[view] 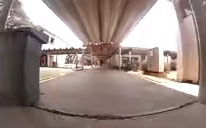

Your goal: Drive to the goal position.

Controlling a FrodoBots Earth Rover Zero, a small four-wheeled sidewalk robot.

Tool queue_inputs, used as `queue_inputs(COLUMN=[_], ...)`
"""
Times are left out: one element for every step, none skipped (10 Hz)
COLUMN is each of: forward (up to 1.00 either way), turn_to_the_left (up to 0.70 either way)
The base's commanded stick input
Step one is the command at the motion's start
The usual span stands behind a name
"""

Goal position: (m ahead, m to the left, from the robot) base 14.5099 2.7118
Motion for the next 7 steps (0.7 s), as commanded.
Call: queue_inputs(forward=[0.50,0.50,0.50,0.50,0.50,0.50,0.50], turn_to_the_left=[0.00,0.00,0.00,0.00,0.00,0.00,0.00])
